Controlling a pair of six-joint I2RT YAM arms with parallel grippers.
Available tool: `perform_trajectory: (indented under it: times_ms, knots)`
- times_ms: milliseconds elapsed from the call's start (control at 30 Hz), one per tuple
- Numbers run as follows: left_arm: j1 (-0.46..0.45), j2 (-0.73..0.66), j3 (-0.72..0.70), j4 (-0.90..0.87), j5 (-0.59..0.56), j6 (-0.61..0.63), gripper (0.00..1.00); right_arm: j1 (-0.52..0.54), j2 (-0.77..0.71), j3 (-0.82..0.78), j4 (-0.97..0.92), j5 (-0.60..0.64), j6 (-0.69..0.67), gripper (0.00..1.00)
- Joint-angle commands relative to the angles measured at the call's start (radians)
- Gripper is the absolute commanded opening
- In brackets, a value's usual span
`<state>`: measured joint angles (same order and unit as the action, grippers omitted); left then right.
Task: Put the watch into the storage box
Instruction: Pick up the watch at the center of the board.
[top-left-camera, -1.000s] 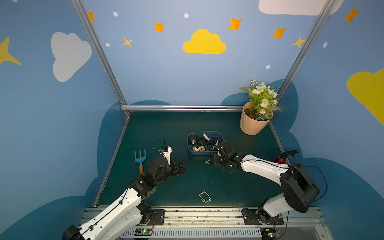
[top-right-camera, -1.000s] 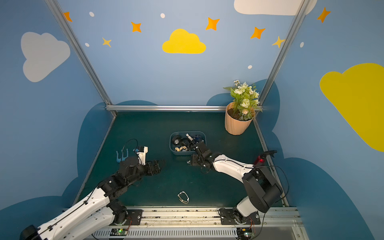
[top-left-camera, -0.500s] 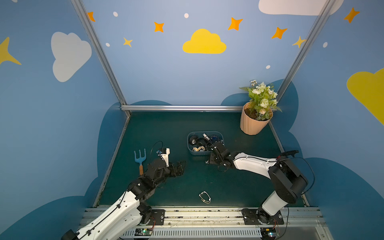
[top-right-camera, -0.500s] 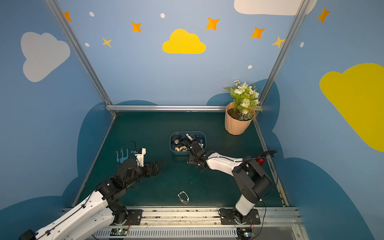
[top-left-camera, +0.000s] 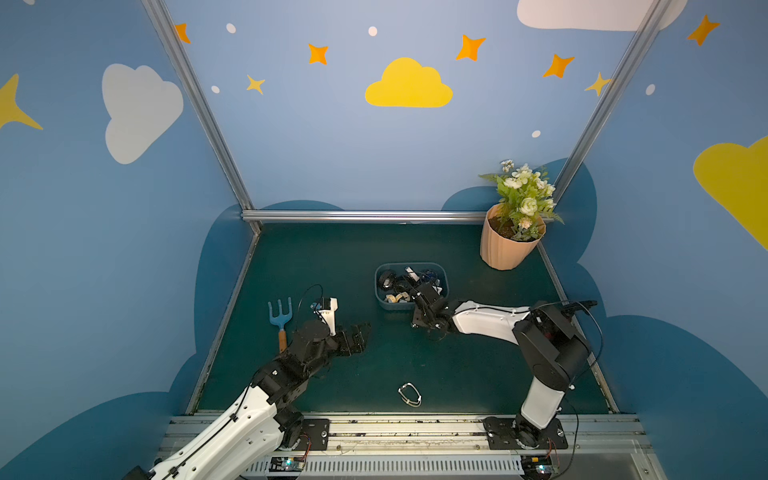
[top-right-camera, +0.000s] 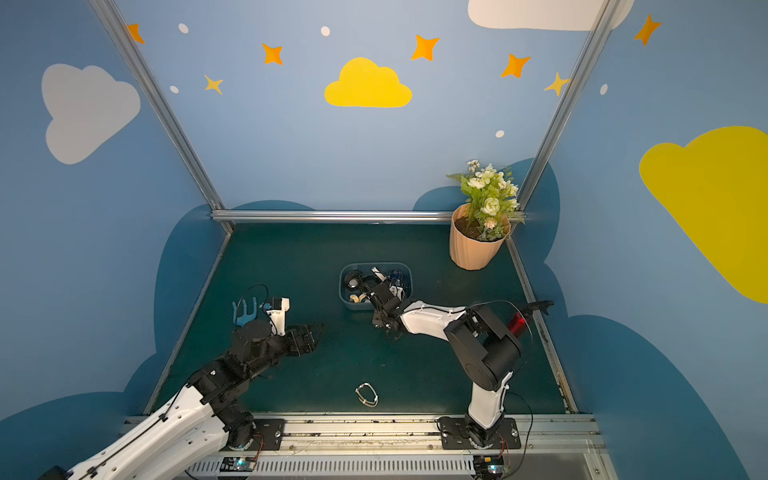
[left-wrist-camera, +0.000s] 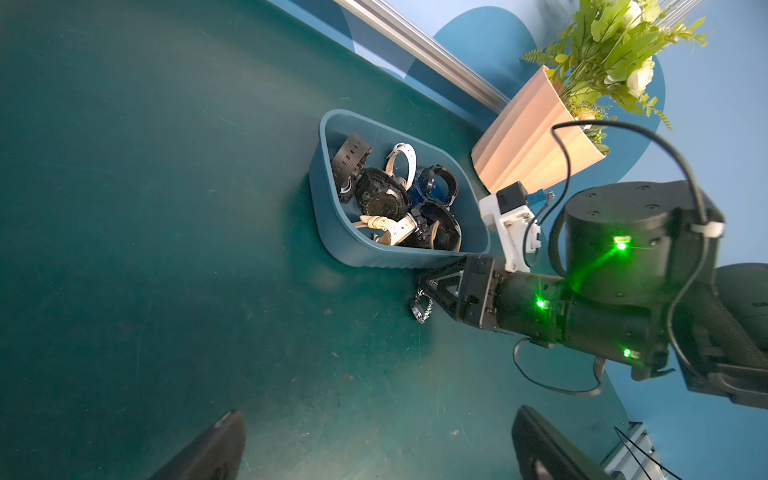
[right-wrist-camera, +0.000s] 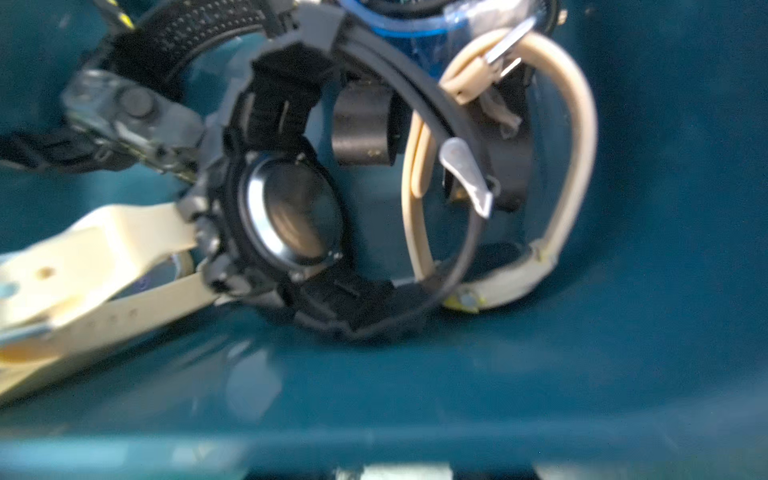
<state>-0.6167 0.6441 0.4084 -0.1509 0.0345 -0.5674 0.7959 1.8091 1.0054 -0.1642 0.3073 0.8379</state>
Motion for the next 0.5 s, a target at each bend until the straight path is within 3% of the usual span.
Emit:
perform_trajectory:
  times_ms: [0,400,467]
  knots:
    - [0.004,-0.011,-0.010,-0.012,-0.011,-0.008,1.00,0.007,0.022,0.027,-0.042,0.040,0.026,0.36]
    - [0.003,-0.017,-0.013,-0.010,-0.008,-0.012,1.00,0.011,0.028,0.005,-0.073,0.066,0.024,0.01]
    - [0.005,-0.017,-0.015,-0.009,-0.011,-0.011,1.00,0.012,0.006,-0.012,-0.070,0.072,0.019,0.00]
